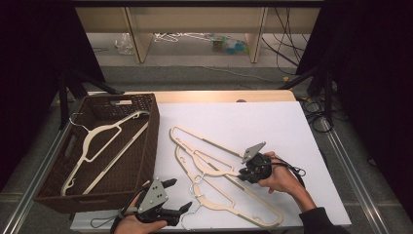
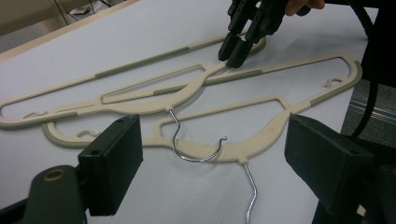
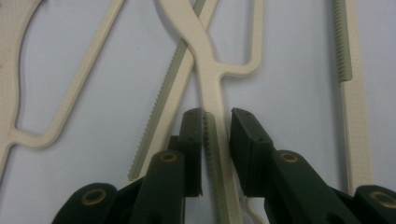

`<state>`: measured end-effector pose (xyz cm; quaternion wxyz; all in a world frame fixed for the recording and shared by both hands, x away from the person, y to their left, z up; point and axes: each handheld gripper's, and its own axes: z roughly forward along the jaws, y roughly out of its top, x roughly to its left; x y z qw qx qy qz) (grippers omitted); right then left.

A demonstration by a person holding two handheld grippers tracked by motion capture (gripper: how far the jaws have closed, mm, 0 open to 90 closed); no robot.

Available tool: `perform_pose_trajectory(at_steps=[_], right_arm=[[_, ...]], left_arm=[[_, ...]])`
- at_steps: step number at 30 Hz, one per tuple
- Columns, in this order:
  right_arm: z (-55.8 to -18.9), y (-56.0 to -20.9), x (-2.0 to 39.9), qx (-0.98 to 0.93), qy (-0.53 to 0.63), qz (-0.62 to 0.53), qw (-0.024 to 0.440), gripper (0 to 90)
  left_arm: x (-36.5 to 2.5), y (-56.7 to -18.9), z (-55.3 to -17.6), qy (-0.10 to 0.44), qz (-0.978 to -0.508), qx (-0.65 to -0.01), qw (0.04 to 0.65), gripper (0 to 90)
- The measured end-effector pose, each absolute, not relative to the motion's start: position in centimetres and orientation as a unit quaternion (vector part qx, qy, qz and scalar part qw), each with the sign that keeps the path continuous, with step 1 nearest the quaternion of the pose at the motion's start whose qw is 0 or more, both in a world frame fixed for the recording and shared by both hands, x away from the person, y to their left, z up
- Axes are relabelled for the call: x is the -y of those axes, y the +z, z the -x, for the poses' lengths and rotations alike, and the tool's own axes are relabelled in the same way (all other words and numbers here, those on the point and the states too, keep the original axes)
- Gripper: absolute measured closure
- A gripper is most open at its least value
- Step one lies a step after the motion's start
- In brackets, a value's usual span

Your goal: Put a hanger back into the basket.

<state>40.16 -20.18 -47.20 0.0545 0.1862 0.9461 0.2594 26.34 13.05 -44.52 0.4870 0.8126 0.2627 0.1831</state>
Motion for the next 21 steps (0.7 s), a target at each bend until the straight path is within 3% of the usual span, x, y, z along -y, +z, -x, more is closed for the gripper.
perform_pose_trajectory(at_steps=[14, 21], right_arm=[[-40.1, -46.6, 20.1, -0.955, 0.240, -0.167, 0.049, 79.4], [-39.4, -44.4, 20.9, -0.960, 0.234, -0.145, 0.038, 79.5]], left_arm=[[-11.0, -44.8, -30.0, 0.212, -0.830, -0.250, 0.452, 26.5], [-9.3, -45.4, -32.4, 0.232, -0.855, -0.220, 0.408, 30.0]])
